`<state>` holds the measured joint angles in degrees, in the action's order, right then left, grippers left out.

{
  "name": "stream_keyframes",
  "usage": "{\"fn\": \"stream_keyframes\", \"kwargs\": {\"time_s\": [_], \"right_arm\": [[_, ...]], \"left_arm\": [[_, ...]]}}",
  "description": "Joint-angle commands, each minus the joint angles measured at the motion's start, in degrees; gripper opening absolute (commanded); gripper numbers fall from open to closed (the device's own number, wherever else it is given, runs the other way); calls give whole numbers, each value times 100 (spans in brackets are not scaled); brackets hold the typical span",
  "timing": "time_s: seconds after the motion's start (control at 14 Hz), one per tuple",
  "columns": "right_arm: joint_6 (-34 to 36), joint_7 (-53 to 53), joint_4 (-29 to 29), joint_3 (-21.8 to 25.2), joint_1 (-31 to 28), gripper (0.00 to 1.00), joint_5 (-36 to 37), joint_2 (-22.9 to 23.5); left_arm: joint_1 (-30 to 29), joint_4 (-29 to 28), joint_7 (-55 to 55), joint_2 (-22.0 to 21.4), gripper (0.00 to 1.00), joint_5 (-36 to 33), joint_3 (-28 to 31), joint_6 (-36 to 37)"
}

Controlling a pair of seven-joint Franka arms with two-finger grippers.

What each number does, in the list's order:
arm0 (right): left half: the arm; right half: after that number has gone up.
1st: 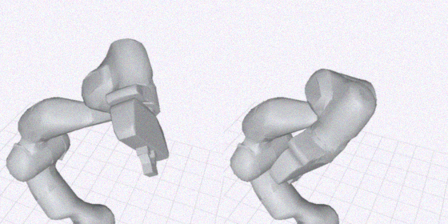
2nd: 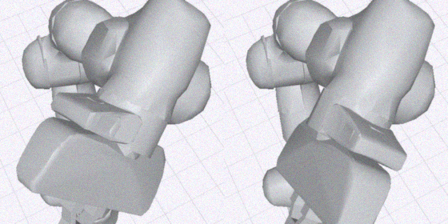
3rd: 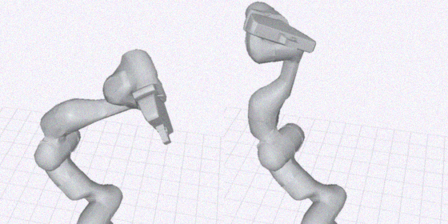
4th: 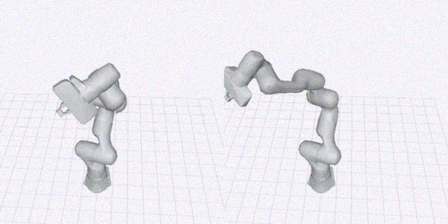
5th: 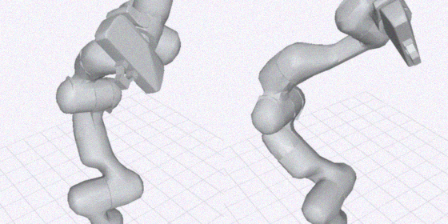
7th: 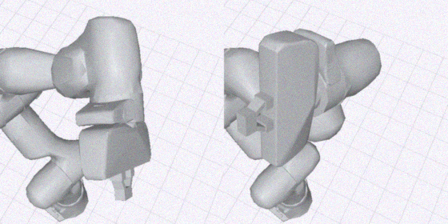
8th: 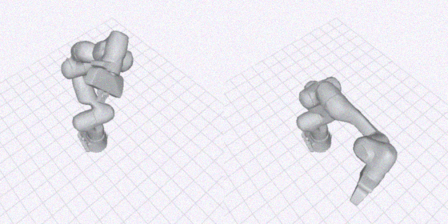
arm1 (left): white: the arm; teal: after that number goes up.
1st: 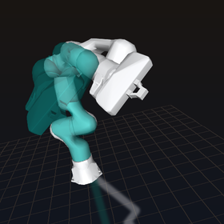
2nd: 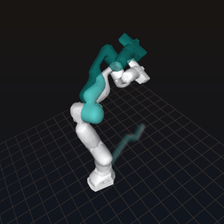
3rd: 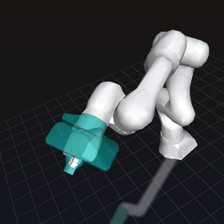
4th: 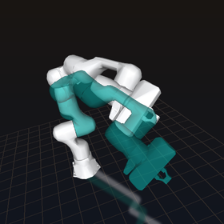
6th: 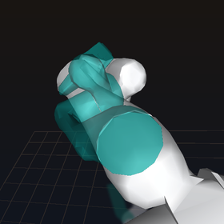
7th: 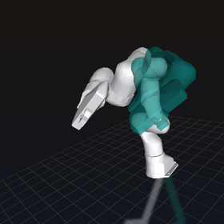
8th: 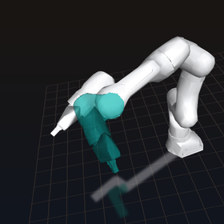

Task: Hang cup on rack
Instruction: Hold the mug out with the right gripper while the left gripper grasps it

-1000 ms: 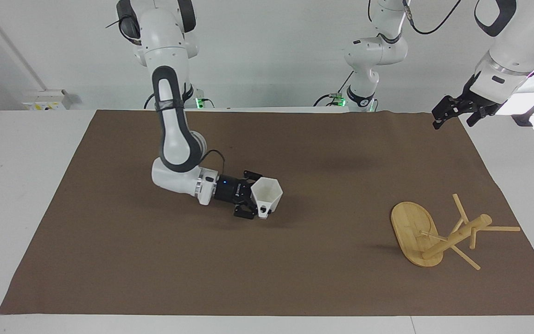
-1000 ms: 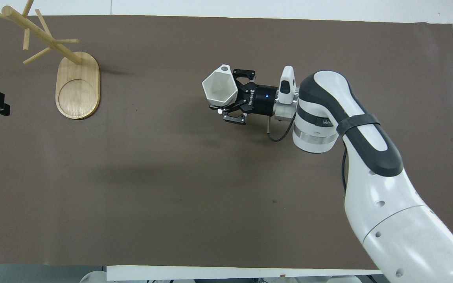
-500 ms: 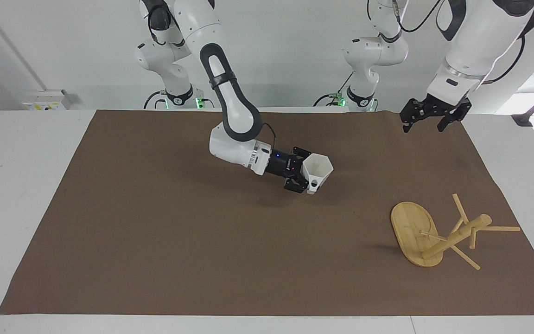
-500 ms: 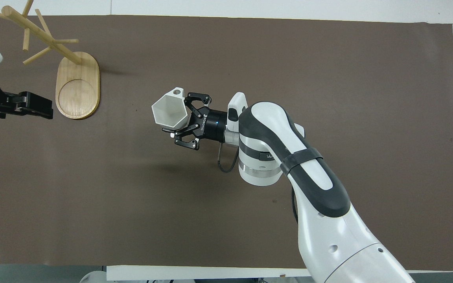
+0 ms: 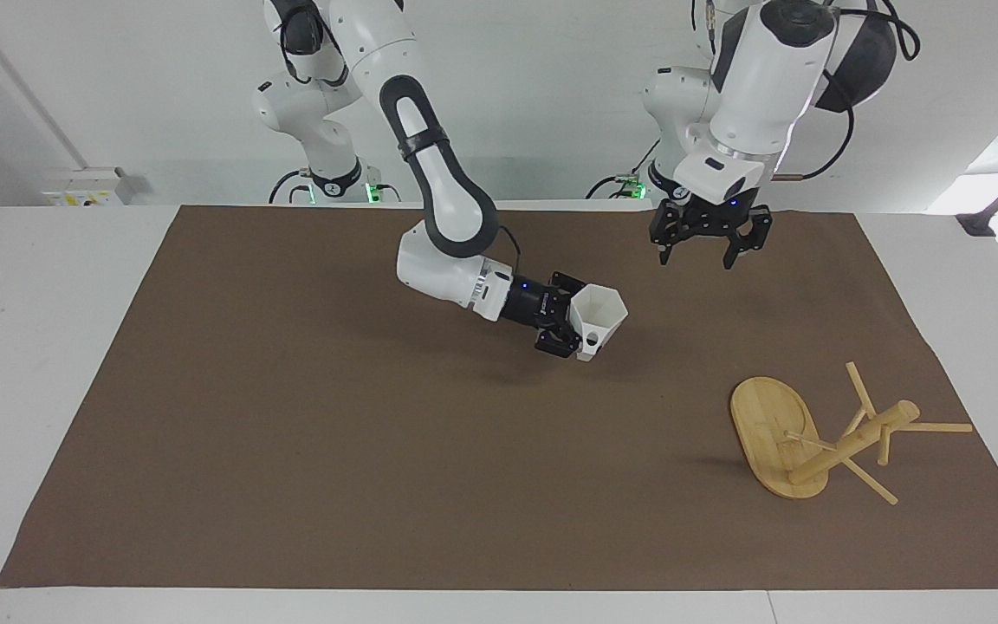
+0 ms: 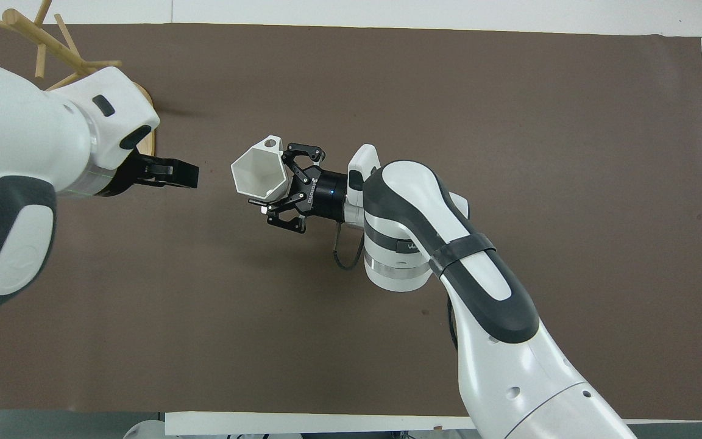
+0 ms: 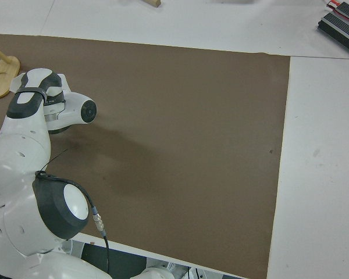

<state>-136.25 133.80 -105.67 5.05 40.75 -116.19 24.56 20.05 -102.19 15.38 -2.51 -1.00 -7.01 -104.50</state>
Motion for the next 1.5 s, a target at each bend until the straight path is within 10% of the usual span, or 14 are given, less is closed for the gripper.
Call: {"fn": "stream_keyframes", "kwargs": {"time_s": [0.0, 0.57, 0.71, 0.79, 0.86, 1.29, 1.43], "right_arm": [[-94, 391, -7, -4, 39, 33, -176, -39], [-94, 427, 28, -4, 21, 33, -176, -39], [-94, 427, 20, -4, 12, 33, -176, -39], [-94, 427, 28, -4, 4, 33, -176, -39], [-94, 436, 28, -4, 3, 33, -176, -39], [-191, 436, 11, -4, 4, 33, -167, -31], [-217, 419, 11, -4, -5, 62, -176, -31]], "left_arm": [[253, -100, 237, 49, 99, 20, 86, -255], [579, -609, 633, 417, 92, 20, 95, -1124], [579, -592, 860, 672, 60, 20, 95, -1283], [579, -583, 1114, 690, 7, 20, 86, -1301], [579, -566, 1325, 699, 0, 20, 86, -1362], [500, -530, 1380, 770, 0, 29, 103, -1705], [500, -513, 1442, 779, 0, 20, 103, -1714]]}}
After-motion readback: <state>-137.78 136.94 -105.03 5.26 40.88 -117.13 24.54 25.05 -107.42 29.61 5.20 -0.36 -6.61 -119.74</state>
